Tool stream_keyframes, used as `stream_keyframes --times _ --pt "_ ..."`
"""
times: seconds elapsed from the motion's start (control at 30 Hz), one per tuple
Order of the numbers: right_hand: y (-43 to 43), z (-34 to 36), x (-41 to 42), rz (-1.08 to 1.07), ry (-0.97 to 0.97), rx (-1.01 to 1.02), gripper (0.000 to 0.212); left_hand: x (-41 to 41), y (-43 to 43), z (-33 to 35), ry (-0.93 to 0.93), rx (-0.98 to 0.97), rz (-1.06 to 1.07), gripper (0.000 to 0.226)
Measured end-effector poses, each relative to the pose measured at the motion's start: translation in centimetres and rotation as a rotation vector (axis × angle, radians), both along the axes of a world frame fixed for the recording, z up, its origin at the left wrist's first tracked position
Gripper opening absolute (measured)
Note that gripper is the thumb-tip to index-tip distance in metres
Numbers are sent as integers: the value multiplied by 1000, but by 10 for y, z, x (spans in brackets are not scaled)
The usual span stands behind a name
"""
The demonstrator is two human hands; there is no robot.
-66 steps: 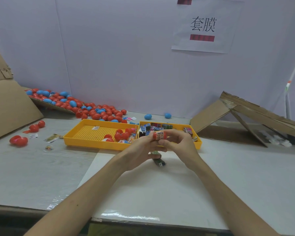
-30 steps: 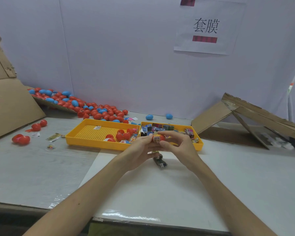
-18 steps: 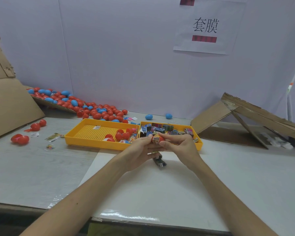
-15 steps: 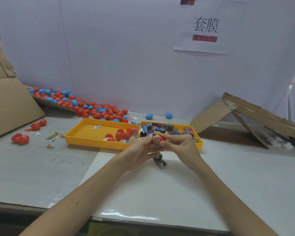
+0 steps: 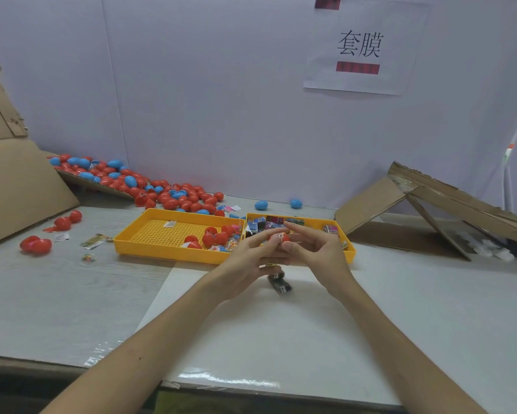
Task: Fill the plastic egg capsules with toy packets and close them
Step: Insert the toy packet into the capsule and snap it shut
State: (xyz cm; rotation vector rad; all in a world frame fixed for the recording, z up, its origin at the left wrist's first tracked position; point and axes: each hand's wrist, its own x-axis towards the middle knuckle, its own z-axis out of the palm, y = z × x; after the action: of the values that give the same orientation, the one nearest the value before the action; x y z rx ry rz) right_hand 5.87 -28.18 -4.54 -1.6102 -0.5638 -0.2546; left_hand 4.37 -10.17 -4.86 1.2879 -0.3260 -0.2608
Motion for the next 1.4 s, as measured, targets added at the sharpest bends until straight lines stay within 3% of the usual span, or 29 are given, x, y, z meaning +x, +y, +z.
stream_keyframes --times 1.17,1.4 --pt "-2 5 -5 64 98 104 39 -6 4 3 -24 -22 -61 25" --pt "-1 5 -4 103 210 190 32 -2 3 2 -53 17 -32 38"
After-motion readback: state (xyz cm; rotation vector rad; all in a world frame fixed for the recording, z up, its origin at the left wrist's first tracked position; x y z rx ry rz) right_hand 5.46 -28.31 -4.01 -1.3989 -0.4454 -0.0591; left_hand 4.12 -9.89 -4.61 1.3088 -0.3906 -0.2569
